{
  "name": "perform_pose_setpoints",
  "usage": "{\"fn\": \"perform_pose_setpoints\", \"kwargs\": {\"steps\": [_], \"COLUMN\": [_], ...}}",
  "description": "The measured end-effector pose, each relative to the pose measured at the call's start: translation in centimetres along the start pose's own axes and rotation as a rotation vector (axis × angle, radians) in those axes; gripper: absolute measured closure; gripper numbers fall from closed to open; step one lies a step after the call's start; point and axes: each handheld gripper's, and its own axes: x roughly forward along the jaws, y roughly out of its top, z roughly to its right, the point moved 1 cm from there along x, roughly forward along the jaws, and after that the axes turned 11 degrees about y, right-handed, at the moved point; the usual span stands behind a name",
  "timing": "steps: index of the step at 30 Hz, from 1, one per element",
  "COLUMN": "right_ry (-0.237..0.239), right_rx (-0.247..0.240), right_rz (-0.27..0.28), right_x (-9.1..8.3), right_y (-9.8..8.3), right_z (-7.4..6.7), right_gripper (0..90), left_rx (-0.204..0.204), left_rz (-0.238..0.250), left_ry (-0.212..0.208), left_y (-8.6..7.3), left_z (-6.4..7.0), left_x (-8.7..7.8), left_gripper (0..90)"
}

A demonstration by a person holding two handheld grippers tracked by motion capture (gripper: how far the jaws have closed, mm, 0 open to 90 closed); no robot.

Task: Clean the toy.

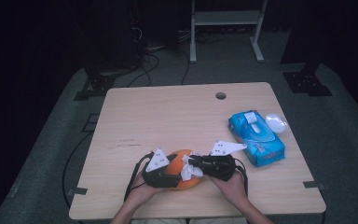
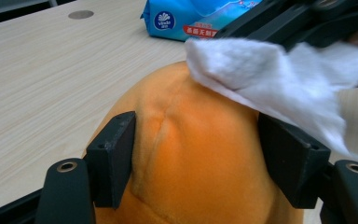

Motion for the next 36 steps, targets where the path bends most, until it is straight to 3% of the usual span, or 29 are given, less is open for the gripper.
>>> {"fn": "perform_pose_setpoints", "kwargs": {"steps": [2,6,9,12,16,18,20,22,25,27,28,29,30,32,34,36], "right_ry": [0.012,-0.027,-0.031,-0.033,-0.001,-0.026,-0.051,-0.075,-0.074,-0.071,-0.076,-0.079,-0.084,-0.083,-0.046,-0.052], "right_rx": [0.031,0.037,0.065,0.063,-0.027,-0.057,-0.037,-0.010,0.064,0.078,0.066,0.057,0.042,0.002,-0.020,-0.075], "right_rz": [0.006,0.003,0.019,0.030,0.020,-0.001,0.003,-0.001,0.010,0.015,0.011,0.007,-0.002,-0.008,0.006,-0.010], "right_x": [-0.3,-0.8,-1.2,-0.9,-0.2,-0.1,-0.6,-1.1,-1.8,-1.8,-1.7,-1.5,-1.4,-1.1,-0.9,-0.6], "right_y": [-0.4,-0.8,-0.8,-0.6,0.4,0.8,0.7,0.3,-0.6,-0.7,-0.6,-0.5,-0.3,0.2,0.6,1.3], "right_z": [0.8,1.3,1.8,1.2,-0.8,-0.9,0.0,1.0,2.4,2.6,2.5,2.2,1.9,1.0,0.2,-0.6], "right_gripper": [80.7,80.8,80.7,80.7,80.7,80.6,80.7,80.8,80.9,80.9,80.9,80.9,80.9,80.9,80.9,80.5], "left_rx": [-0.001,-0.040,-0.097,-0.048,0.024,0.041,0.039,0.003,-0.067,-0.104,-0.103,-0.089,-0.070,-0.030,0.022,0.059], "left_rz": [0.004,-0.016,-0.045,-0.051,-0.033,-0.026,-0.024,-0.022,-0.042,-0.060,-0.068,-0.065,-0.063,-0.054,-0.037,-0.032], "left_ry": [-0.006,0.023,-0.015,-0.002,0.008,0.010,0.008,0.012,0.030,0.003,-0.019,-0.026,-0.014,-0.007,-0.001,-0.007], "left_y": [0.2,0.4,-0.1,0.0,0.6,0.6,0.6,0.5,0.3,0.1,-0.1,-0.2,-0.2,0.2,0.5,0.8], "left_z": [-0.2,-0.8,-1.5,-1.1,0.0,0.2,0.1,-0.3,-1.2,-1.5,-1.6,-1.5,-1.3,-0.7,0.0,0.6], "left_x": [-0.3,-0.9,-0.7,-0.6,-0.5,-0.5,-0.6,-0.7,-0.6,-0.4,-0.4,-0.4,-0.3,-0.5,-0.4,-0.4], "left_gripper": [28.3,14.7,15.1,24.6,30.1,30.3,29.1,23.3,9.0,8.3,10.0,18.9,21.2,25.0,26.6,27.0]}}
